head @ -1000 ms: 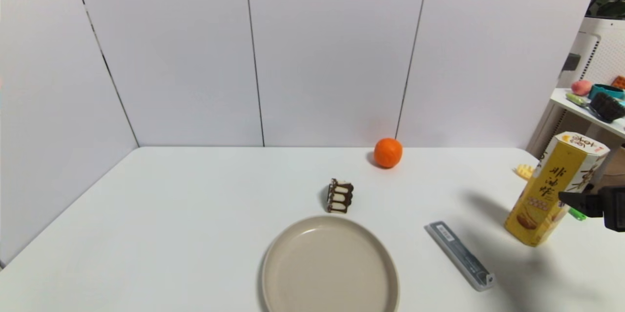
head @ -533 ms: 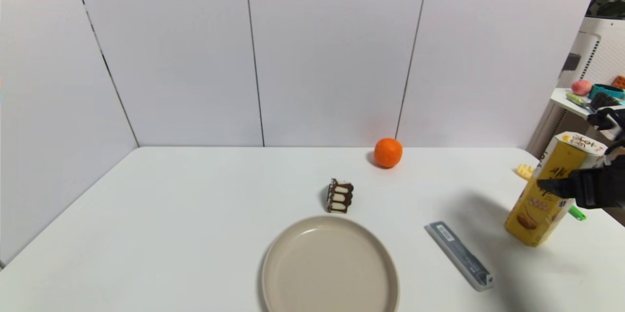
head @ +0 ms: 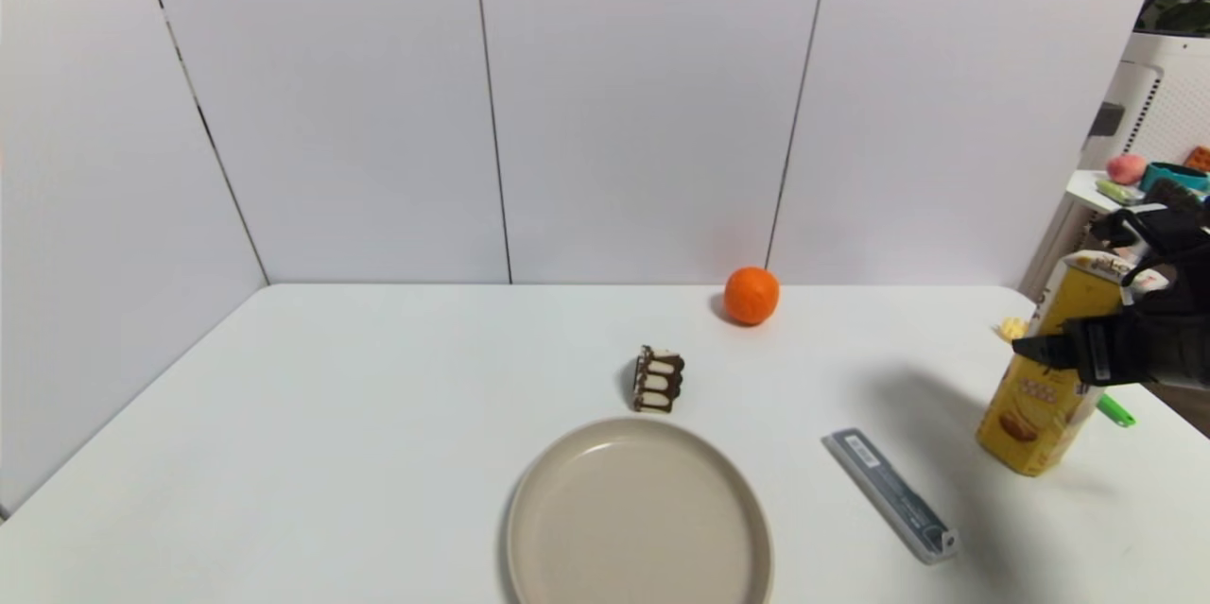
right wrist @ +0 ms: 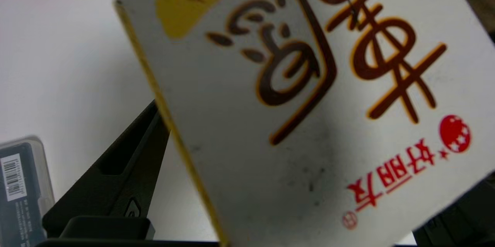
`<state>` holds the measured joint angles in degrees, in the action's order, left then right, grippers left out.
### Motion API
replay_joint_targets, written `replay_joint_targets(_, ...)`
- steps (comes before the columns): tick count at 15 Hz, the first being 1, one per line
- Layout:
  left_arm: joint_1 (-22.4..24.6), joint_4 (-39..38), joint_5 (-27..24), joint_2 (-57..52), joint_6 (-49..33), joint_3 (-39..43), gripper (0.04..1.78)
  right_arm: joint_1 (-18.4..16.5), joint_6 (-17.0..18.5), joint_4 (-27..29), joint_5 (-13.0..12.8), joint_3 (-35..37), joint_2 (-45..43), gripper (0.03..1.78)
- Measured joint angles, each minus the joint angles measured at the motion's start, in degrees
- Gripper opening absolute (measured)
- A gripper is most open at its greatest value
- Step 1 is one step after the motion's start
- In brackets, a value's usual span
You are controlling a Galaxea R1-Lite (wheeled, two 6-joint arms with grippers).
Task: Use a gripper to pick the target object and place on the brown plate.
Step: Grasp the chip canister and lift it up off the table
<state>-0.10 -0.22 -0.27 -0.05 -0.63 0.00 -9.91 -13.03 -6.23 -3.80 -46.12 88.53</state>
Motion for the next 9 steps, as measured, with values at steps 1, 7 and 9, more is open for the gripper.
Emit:
replay_joint_targets(1, 0.00, 0.00, 0.02, 0.00, -0.05, 0.00, 1.69, -0.01, 0.00, -0.05, -0.05, -0.05, 0.33, 1.69)
replay_joint_targets(7, 0.00, -0.02, 0.02, 0.00, -0.02, 0.00, 1.69, 0.07, -0.55, -0.57, 0.06, -0.05, 0.78, 1.11)
replay_joint_targets(9, 0.00, -0.02, 0.00, 0.00, -0.05, 0.00, 1.69, 0.02, -0.57, -0.55, 0.01, 0.21, 0.63, 0.91)
